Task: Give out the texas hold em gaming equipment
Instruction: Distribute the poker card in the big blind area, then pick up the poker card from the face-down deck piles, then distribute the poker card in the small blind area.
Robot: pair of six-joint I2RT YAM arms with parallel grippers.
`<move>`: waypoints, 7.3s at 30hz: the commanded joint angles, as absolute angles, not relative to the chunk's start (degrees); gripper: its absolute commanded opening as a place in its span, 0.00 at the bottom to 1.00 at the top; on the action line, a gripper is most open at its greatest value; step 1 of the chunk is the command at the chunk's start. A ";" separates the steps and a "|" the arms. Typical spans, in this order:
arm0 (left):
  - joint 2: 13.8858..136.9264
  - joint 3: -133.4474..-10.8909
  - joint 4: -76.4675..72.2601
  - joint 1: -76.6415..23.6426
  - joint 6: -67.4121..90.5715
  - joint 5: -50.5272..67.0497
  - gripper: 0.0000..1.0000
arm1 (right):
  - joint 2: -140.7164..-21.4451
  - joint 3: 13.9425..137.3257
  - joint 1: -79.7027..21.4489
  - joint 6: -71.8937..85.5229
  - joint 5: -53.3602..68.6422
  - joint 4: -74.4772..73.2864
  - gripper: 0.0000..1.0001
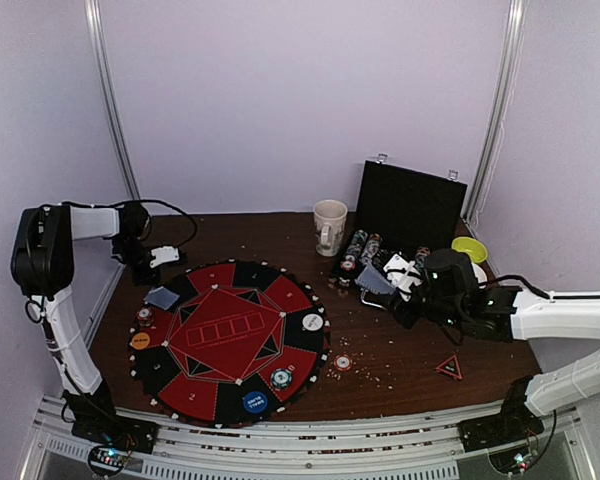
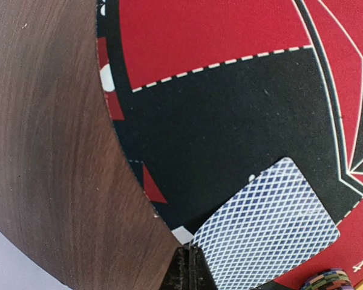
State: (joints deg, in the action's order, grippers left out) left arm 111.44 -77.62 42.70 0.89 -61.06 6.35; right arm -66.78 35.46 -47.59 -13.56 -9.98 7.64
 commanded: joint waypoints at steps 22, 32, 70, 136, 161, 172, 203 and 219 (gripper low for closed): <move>101.00 -87.16 31.74 -7.13 -37.53 5.65 0.75 | -65.42 39.18 -47.13 -14.15 -7.57 6.94 0.48; 89.56 -77.84 3.36 -32.19 5.58 31.09 0.79 | -68.52 43.15 -47.36 -12.78 -0.35 7.44 0.48; 107.74 -82.13 -3.01 -46.42 15.27 29.99 0.59 | -75.41 46.71 -49.86 -13.87 3.67 12.38 0.48; 98.08 -75.67 0.90 -44.30 10.40 35.38 0.00 | -73.14 43.85 -49.54 -14.95 1.07 13.06 0.48; 84.10 -75.19 19.87 -38.17 0.70 36.10 0.00 | -73.30 43.29 -48.35 -14.89 1.89 13.62 0.48; 78.35 -79.49 56.23 -36.72 -12.06 34.31 0.00 | -71.50 42.28 -47.81 -16.21 2.24 13.25 0.48; 97.66 -67.49 69.06 -49.66 -27.41 20.07 0.00 | -68.73 40.56 -47.75 -16.07 1.28 13.54 0.48; 104.89 -66.03 63.38 -49.67 -27.61 20.16 0.00 | -69.29 40.63 -47.68 -17.26 0.96 13.49 0.49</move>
State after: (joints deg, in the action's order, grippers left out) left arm 104.75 -66.74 65.87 -49.60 -26.72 19.27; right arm -69.36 40.18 -48.05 -16.60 1.74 12.34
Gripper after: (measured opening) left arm 0.005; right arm 0.487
